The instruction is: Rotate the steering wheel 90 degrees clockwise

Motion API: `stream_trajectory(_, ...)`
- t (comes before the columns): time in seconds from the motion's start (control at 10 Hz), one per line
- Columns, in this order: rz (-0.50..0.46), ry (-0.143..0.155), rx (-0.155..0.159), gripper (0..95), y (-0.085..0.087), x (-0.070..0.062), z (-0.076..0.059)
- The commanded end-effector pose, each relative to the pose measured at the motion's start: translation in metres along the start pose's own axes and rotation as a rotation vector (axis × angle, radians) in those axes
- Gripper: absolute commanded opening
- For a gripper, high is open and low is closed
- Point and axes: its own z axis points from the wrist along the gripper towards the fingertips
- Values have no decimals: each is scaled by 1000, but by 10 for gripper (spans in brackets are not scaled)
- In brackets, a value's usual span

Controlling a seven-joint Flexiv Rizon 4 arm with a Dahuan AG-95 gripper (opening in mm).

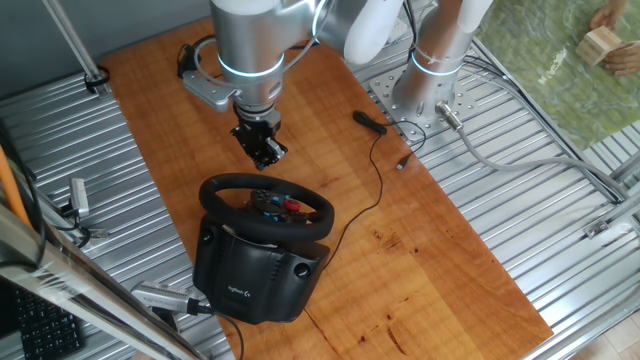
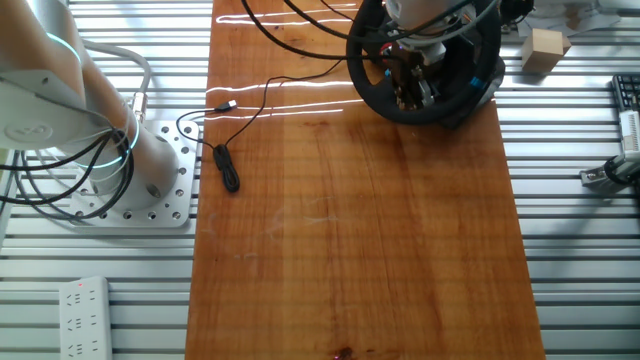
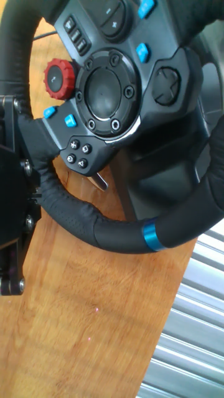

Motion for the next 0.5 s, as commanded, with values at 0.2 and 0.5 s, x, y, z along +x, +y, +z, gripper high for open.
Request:
stream_trajectory(0.2, -3, -1, -4, 0, 1, 0, 0)
stream_trajectory(0.5, -10, -10, -1, 0, 2, -1, -3)
